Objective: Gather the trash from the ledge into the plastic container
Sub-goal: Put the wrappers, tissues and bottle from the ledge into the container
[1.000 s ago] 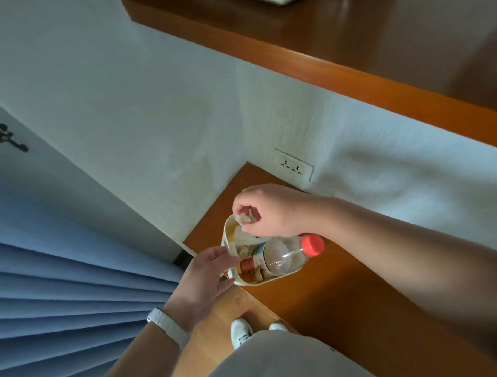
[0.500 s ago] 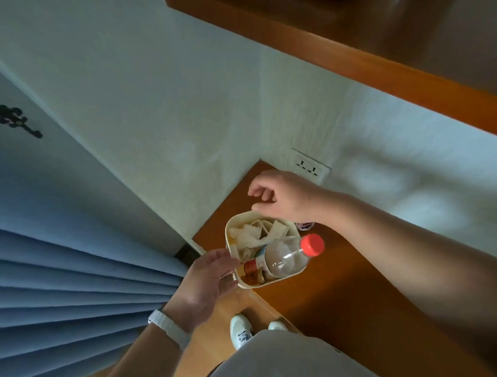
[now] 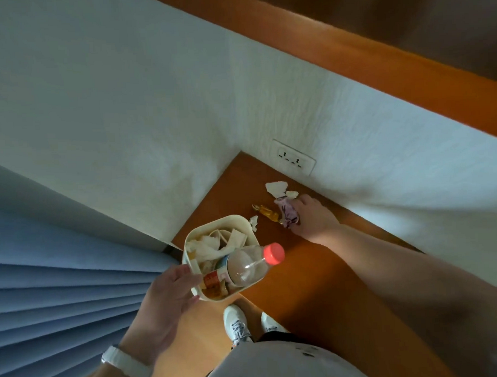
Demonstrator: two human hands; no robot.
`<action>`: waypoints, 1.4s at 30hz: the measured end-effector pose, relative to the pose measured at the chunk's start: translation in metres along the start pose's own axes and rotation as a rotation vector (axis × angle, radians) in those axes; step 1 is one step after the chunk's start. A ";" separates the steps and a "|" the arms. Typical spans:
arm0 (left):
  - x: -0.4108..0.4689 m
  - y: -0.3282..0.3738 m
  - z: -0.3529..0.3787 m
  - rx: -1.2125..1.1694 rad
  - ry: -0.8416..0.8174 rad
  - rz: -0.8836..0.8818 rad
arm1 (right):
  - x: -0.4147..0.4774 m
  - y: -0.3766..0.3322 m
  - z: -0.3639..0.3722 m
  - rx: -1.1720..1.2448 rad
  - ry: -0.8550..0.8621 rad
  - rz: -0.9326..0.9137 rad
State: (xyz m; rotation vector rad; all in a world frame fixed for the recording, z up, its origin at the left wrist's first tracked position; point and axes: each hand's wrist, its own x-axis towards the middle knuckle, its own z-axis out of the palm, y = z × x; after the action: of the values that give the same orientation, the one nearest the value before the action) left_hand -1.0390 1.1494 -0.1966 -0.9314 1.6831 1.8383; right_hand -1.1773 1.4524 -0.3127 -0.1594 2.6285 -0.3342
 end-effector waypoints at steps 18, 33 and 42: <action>-0.005 0.001 0.004 -0.012 0.033 -0.016 | 0.002 -0.023 0.011 0.229 0.072 0.049; -0.020 0.018 0.016 0.067 -0.076 0.055 | -0.084 -0.096 -0.126 0.386 -0.081 -0.463; -0.029 0.018 0.011 0.038 -0.032 0.056 | -0.090 -0.138 -0.127 0.096 -0.225 -0.439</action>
State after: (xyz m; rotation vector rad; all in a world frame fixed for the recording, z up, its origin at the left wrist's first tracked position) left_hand -1.0357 1.1606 -0.1628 -0.8425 1.7351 1.8408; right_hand -1.1522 1.3607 -0.1272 -0.7038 2.3316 -0.5521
